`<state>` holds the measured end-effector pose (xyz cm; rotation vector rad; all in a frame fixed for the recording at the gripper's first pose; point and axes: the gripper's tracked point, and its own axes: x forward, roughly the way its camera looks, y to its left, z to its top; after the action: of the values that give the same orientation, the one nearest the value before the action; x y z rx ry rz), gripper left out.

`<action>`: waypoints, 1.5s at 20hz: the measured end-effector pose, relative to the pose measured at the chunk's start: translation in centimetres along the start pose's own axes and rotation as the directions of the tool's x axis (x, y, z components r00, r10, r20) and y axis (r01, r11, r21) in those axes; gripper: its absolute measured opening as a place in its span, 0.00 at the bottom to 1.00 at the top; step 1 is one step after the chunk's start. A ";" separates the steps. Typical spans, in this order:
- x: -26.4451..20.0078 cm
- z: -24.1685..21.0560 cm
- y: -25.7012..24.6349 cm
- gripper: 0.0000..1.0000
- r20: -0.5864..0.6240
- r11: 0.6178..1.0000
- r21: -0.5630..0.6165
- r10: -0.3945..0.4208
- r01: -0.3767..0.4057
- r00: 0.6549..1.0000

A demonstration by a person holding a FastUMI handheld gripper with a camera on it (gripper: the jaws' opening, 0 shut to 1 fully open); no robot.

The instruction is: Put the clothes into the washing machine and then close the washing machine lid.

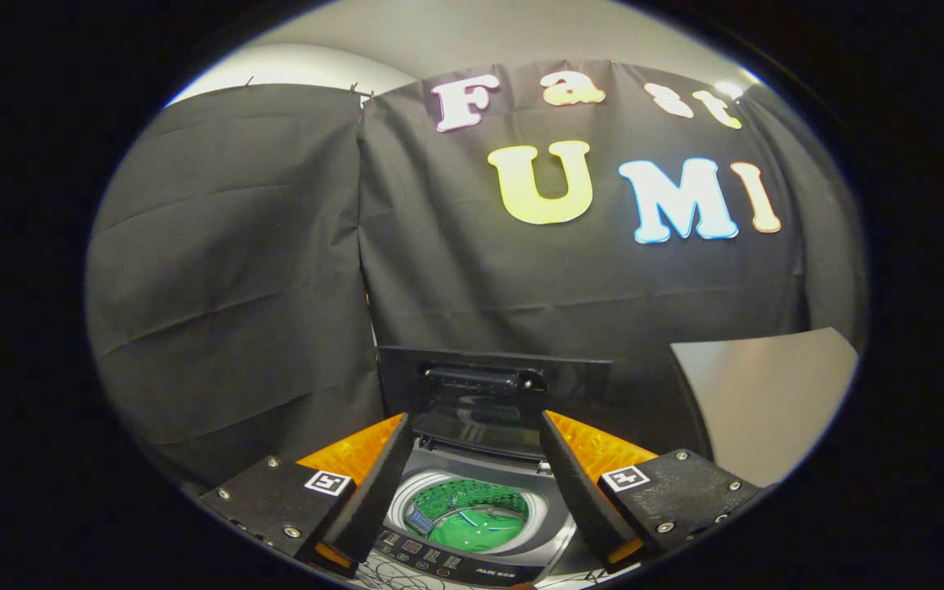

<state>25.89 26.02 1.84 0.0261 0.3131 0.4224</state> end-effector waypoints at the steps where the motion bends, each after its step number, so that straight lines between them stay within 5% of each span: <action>1: -1.0 0.6 -0.4 0.95 0.017 1.000 0.001 -0.007 0.007 1.000; 17: -11.2 4.2 -8.7 0.95 0.162 0.983 0.040 -0.184 0.180 0.969; 30: 1.2 6.6 -7.2 0.95 0.121 0.987 0.056 -0.157 0.151 0.980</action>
<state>31.81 20.24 7.08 0.0727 0.1990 0.2583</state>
